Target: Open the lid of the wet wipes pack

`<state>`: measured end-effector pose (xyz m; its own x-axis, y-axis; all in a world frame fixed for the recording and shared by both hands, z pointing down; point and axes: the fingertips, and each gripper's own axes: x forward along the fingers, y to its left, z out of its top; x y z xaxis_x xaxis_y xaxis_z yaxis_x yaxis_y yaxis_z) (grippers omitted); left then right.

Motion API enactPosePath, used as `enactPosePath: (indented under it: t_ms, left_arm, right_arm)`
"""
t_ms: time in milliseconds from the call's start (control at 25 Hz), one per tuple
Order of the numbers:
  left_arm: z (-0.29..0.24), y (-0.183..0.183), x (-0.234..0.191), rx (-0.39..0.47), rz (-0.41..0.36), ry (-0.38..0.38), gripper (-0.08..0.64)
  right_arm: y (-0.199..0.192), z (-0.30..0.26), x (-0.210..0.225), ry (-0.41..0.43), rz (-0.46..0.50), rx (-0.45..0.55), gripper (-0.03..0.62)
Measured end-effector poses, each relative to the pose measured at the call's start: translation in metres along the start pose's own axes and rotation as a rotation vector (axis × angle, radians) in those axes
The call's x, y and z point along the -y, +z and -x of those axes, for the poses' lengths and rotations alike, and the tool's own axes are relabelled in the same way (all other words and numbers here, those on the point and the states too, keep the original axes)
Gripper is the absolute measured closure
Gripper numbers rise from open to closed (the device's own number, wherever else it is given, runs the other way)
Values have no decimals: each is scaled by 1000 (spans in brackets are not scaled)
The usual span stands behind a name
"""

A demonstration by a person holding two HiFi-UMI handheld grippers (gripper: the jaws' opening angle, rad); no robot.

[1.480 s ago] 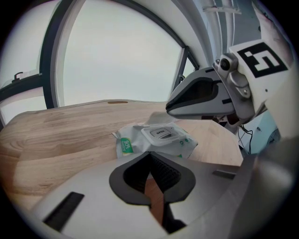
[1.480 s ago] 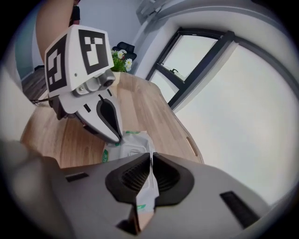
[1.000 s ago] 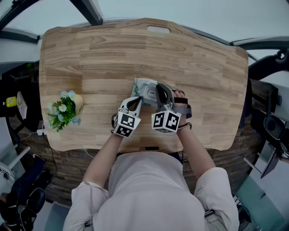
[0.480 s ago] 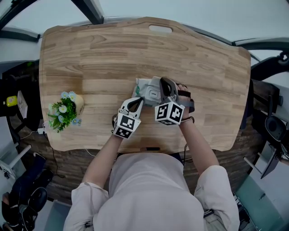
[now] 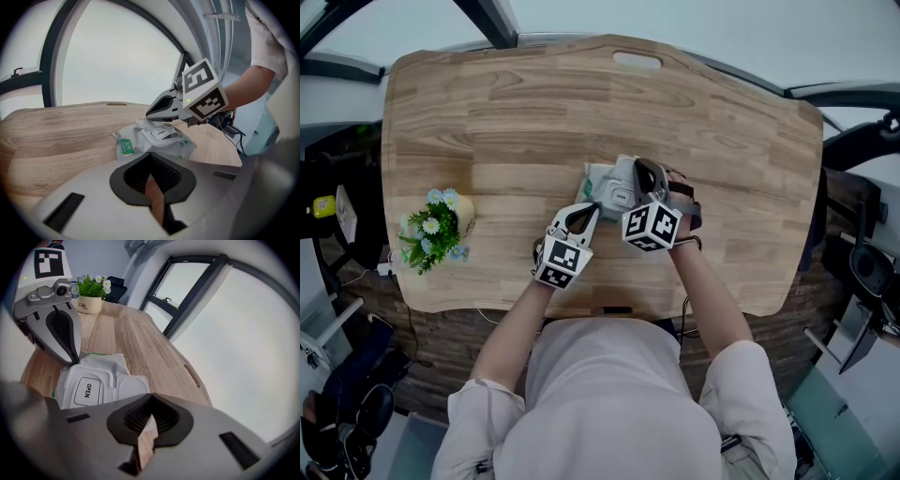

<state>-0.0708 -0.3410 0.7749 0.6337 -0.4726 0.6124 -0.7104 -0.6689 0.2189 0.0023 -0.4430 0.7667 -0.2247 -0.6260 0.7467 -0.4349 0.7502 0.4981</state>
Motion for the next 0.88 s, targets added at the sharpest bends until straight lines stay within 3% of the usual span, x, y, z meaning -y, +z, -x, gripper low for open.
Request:
enactPosePath:
  t_ms: [600, 880]
  left_arm:
    - [1, 0, 2, -25, 45, -3, 538]
    - [14, 7, 10, 5, 24, 8, 538]
  right_arm:
    - [-2, 7, 1, -8, -25, 15, 586]
    - [3, 32, 10, -52, -124, 57, 586]
